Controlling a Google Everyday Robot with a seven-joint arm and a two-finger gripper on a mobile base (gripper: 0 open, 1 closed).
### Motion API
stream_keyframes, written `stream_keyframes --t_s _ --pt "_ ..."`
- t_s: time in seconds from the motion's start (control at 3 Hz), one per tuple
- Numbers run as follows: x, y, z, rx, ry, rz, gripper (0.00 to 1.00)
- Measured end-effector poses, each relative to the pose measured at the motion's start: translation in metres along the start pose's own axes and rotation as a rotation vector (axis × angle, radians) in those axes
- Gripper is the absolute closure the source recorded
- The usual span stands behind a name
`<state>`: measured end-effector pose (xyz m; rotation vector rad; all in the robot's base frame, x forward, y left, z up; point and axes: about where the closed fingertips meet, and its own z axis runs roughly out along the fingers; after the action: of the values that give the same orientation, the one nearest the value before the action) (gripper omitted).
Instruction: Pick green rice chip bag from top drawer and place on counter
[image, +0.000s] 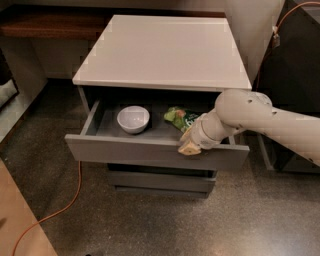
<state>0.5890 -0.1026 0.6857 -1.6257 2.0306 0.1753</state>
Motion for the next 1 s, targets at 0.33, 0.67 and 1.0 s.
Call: stream_keyframes --t_s 0.33,0.67,1.0 --pt "0.0027 0.0346 -0.0069 0.025 -0.009 0.055 1.00" --pt "0.0025 0.0376 -0.0084 0.028 -0.010 0.061 0.98" --pt "0.0025 0.0376 -0.0085 0.028 -0.010 0.061 0.75"
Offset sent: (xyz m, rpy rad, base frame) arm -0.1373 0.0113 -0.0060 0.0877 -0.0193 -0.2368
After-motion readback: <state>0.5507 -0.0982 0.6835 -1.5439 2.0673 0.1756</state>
